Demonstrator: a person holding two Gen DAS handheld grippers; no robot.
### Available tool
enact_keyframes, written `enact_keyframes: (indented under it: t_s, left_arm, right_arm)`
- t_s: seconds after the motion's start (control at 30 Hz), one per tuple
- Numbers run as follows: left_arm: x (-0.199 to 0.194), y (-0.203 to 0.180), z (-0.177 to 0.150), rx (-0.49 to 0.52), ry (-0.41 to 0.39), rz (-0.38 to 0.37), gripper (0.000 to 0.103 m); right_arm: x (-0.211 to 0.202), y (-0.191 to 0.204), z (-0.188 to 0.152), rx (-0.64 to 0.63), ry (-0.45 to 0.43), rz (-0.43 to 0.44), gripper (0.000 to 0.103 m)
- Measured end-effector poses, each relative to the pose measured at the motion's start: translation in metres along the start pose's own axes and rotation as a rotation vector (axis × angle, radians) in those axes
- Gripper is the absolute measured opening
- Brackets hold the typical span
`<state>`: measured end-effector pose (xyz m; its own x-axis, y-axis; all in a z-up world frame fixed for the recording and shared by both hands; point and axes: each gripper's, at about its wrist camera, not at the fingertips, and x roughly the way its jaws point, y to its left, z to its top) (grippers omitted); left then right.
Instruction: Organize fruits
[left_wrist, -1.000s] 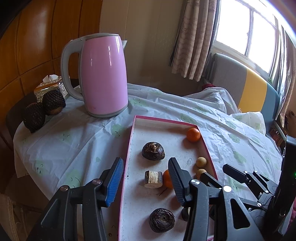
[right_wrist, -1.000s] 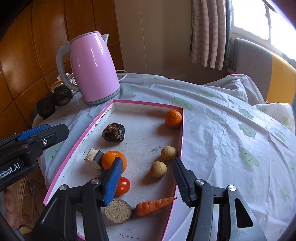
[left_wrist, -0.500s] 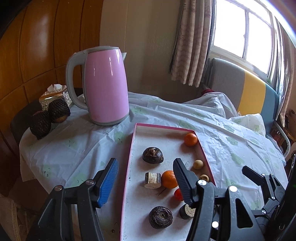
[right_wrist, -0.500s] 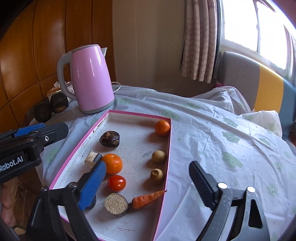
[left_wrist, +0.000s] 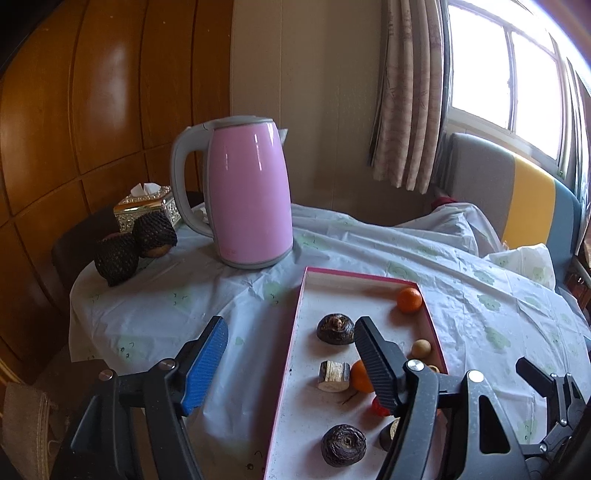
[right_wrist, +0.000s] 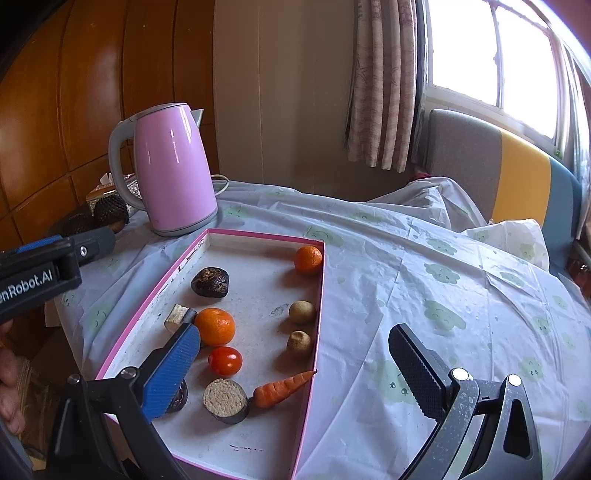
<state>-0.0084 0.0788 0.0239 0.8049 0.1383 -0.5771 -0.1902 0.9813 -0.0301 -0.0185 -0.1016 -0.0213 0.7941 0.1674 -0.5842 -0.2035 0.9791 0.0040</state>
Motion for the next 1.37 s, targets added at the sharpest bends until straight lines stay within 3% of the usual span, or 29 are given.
enact_keyframes:
  t_s: [0.93,1.03,1.1,1.37]
  left_arm:
    - [-0.008,0.0,-0.005,0.016,0.003,-0.001,0.072]
    - [-0.008,-0.001,-0.005,0.023,0.0,-0.007,0.067]
    - [-0.008,-0.001,-0.005,0.025,-0.003,-0.011,0.057]
    - [-0.005,-0.004,-0.006,0.038,0.001,-0.019,0.054]
  right_arm:
    - [-0.006,0.012,-0.004,-0.033,-0.002,0.021,0.103]
    - [-0.005,0.013,-0.005,-0.036,0.002,0.021,0.103]
    - [-0.003,0.013,-0.006,-0.035,0.005,0.021,0.103]
    - [-0.001,0.006,-0.009,-0.016,0.015,0.015,0.103]
